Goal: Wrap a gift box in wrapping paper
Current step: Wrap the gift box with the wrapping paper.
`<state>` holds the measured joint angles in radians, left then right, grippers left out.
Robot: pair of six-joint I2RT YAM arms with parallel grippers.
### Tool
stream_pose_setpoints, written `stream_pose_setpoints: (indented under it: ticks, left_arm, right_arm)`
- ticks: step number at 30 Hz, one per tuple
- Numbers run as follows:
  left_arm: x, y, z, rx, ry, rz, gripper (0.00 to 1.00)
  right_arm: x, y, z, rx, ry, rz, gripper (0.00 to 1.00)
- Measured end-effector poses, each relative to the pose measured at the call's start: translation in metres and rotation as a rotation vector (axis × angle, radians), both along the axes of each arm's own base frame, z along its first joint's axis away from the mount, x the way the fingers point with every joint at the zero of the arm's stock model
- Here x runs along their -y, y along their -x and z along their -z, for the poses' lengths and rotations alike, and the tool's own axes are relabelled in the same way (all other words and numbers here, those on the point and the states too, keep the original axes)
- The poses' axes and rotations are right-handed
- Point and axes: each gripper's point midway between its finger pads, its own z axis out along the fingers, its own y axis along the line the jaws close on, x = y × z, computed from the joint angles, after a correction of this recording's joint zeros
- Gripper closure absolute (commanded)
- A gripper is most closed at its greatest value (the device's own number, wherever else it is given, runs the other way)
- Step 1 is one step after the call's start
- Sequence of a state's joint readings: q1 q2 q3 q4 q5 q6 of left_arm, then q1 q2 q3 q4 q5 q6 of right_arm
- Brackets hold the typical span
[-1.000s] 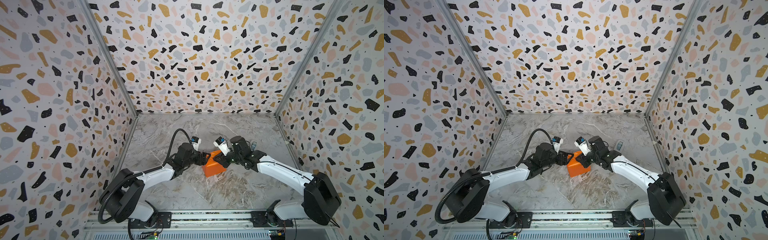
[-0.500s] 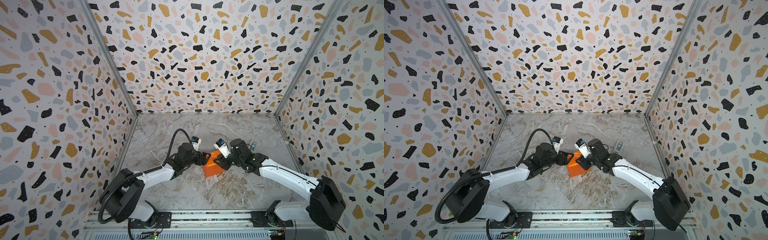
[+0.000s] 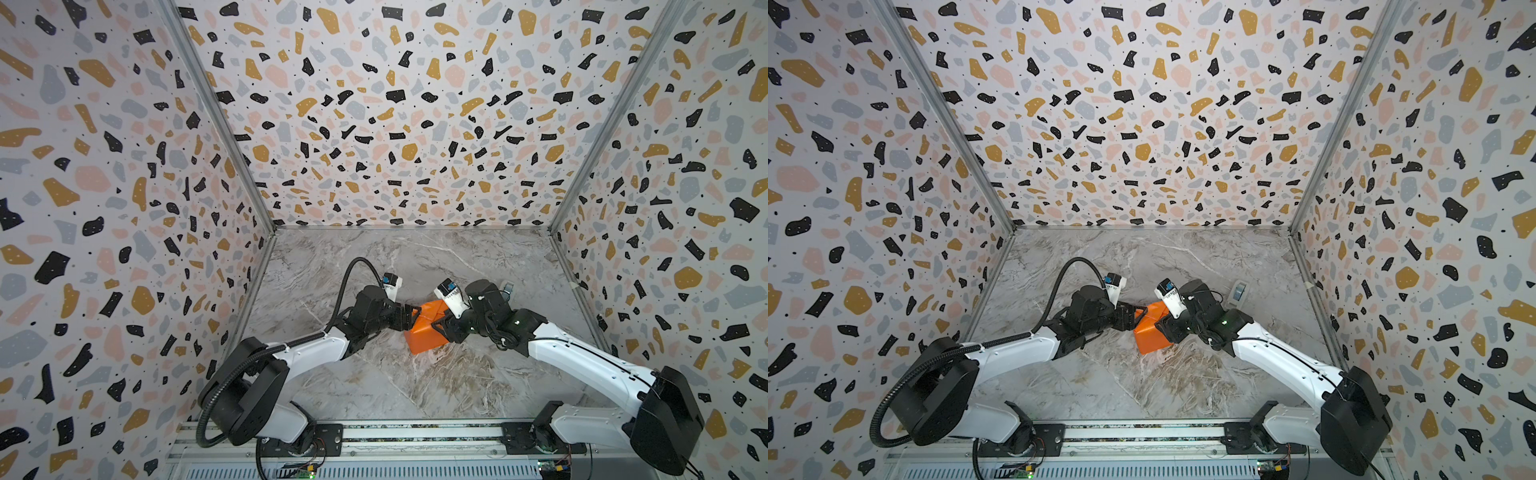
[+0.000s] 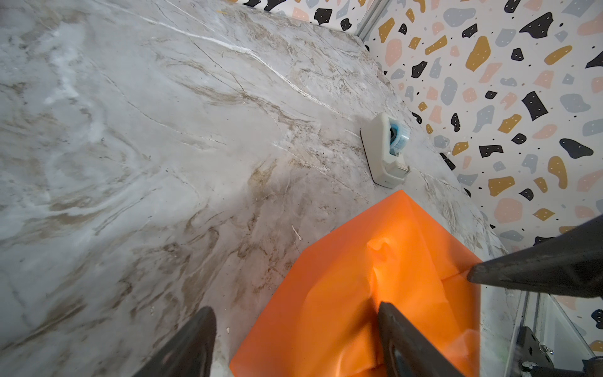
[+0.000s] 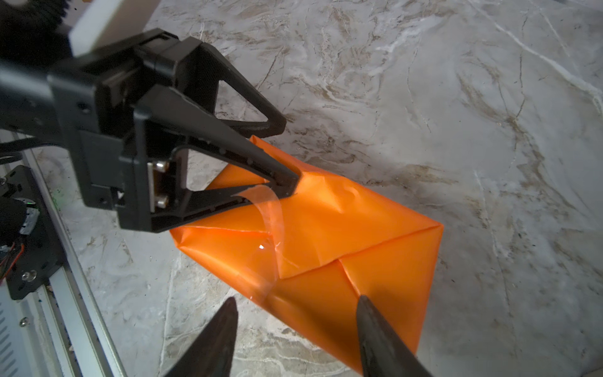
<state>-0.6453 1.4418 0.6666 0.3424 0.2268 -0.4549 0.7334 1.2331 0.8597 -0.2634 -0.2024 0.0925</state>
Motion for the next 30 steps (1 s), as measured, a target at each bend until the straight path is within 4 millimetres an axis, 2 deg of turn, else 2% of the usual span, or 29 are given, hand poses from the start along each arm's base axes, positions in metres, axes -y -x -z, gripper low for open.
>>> stream_pose_setpoints:
  ticks: [3, 9, 14, 22, 30]
  left_arm:
    - [0.000, 0.000, 0.000, 0.000, 0.000, 0.000, 0.23]
    - [0.000, 0.000, 0.000, 0.000, 0.000, 0.000, 0.23]
    - [0.000, 0.000, 0.000, 0.000, 0.000, 0.000, 0.23]
    - [0.000, 0.000, 0.000, -0.001, 0.000, 0.000, 0.22]
    - [0.000, 0.000, -0.001, -0.003, -0.001, -0.001, 0.22]
  right_arm:
    - [-0.003, 0.001, -0.004, -0.008, -0.017, -0.005, 0.53]
    - [-0.019, 0.006, -0.023, -0.030, -0.114, -0.057, 0.72]
    - [-0.029, 0.012, -0.023, -0.072, -0.157, -0.092, 0.83]
    - [-0.035, 0.009, -0.017, -0.117, -0.187, -0.097, 0.89]
    - [-0.028, -0.011, -0.009, -0.142, -0.215, -0.044, 0.90]
